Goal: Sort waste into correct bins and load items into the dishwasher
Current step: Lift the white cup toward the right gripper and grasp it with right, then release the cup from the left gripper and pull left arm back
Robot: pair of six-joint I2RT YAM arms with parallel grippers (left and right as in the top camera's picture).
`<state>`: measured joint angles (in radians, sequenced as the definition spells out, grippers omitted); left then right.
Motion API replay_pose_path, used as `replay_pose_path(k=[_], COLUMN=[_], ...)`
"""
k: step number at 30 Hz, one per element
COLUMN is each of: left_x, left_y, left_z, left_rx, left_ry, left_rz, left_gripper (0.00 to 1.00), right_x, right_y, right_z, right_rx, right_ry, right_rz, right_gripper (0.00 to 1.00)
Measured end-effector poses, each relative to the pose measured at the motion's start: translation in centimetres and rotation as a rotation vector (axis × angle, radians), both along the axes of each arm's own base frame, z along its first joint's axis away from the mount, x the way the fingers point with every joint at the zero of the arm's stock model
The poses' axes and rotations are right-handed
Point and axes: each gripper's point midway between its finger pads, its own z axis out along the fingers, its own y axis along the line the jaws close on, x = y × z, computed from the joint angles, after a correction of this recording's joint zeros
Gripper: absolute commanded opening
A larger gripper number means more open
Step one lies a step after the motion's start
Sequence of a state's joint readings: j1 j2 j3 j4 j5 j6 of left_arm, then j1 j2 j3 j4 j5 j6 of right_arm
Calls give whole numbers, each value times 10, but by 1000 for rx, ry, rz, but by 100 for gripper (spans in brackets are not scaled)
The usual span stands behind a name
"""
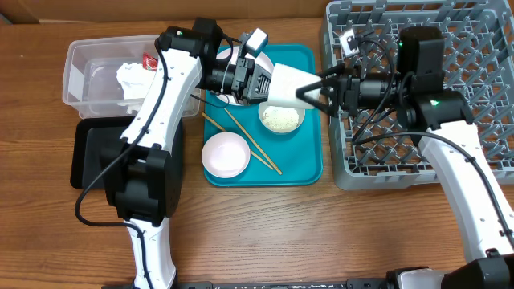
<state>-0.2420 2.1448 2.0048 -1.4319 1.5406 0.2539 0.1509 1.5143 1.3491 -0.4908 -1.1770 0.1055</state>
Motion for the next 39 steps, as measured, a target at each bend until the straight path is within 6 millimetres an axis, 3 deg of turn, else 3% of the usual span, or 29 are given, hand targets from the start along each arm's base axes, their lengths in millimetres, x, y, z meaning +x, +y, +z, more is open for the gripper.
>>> replay_pose_path(k=[8, 9, 10, 12, 22, 28, 34, 39], left_x=[0, 0, 0, 0, 0, 0, 4, 14], left_y=[0, 0, 0, 0, 0, 0, 5, 19], left_z=[2, 2, 2, 4, 4, 3, 1, -7], left_rx=[-7, -9, -10, -18, -22, -17, -5, 40], left_ry=[12, 12, 13, 13, 7, 12, 8, -6], left_rz=[0, 0, 0, -1, 0, -1, 14, 52], left_gripper=[4, 4, 4, 4, 4, 20, 31, 34], right_x=[-4, -4, -4, -3, -2, 0, 16, 29], right_y=[9, 9, 9, 9, 9, 5, -31, -75], right_z=[-3, -4, -4, -5, -4, -3, -7, -39], right_rx=[-15, -16, -19, -21, -19, -14, -15, -112], right_ry=[8, 8, 4, 8, 13, 9, 54, 218], right_rz=[11, 10, 9, 3, -4, -10, -103, -296], right_gripper=[79, 75, 64, 57, 57, 52, 52, 52])
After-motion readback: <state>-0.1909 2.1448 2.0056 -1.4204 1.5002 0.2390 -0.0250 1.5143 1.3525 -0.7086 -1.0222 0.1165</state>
